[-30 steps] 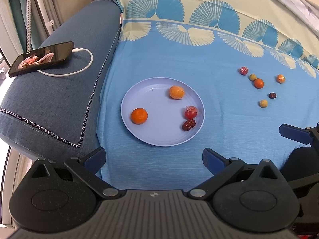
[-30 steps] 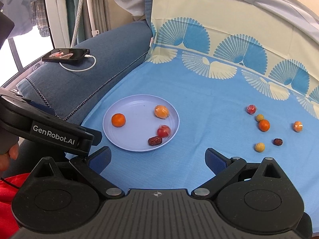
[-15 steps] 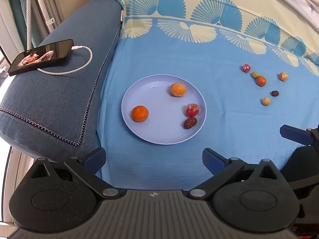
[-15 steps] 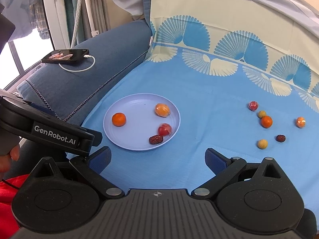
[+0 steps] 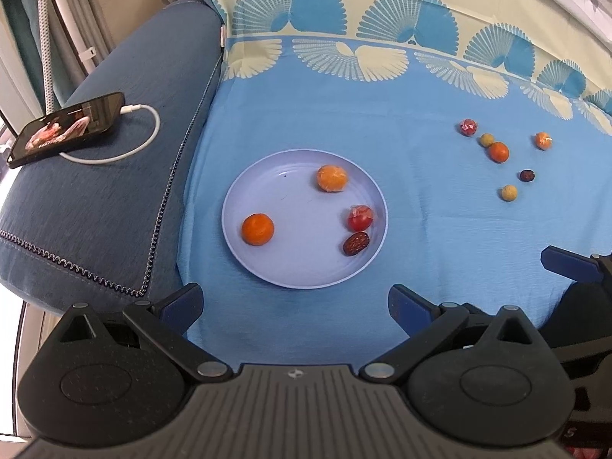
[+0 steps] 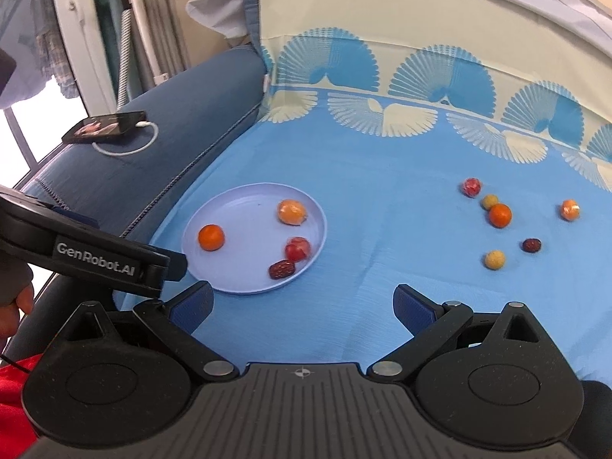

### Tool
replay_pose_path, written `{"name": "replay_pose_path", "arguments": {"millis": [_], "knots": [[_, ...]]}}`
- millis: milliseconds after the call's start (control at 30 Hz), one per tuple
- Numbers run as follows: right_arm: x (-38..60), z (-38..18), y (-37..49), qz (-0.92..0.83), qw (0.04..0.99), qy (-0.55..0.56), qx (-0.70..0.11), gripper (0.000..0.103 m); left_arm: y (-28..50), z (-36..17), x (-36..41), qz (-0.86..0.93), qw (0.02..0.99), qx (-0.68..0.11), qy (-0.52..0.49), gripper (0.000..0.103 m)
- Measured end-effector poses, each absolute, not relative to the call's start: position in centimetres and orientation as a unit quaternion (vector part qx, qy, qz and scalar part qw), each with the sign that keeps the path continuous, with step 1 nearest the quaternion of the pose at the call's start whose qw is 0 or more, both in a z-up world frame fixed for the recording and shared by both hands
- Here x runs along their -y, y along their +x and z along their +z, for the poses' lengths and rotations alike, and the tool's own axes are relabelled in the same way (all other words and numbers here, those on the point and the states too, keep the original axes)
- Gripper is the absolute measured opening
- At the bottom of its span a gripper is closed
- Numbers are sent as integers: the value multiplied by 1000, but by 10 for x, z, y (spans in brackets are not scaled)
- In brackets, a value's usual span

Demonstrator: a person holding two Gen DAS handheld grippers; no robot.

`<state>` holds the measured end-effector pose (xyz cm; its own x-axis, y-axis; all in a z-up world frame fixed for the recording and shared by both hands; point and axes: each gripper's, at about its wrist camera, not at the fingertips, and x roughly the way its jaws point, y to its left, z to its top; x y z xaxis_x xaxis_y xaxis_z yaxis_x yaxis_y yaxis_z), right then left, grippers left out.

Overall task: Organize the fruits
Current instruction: 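Withdraw both open tools from the plate, then grasp the orange with the left tool while the right tool grasps a wrapped tangerine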

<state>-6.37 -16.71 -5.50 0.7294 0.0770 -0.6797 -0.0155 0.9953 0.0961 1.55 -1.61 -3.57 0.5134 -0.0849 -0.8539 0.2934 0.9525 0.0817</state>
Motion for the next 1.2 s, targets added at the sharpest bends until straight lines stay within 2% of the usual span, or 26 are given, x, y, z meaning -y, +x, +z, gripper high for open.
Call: {"name": "replay_pose_path", "arguments": {"millis": [300,700,1200], "knots": [[224,-58,-68,-61,933,68,-348,100,31,-33,59,-138,858,-477,128,103],[347,-88,-68,-213,909,128,-334,100,76,-47,174,-197,842,-479,152,103],[464,-145,14,-291,895,118,-316,100,172,-106,335,-236,810,-512,162,103]]}}
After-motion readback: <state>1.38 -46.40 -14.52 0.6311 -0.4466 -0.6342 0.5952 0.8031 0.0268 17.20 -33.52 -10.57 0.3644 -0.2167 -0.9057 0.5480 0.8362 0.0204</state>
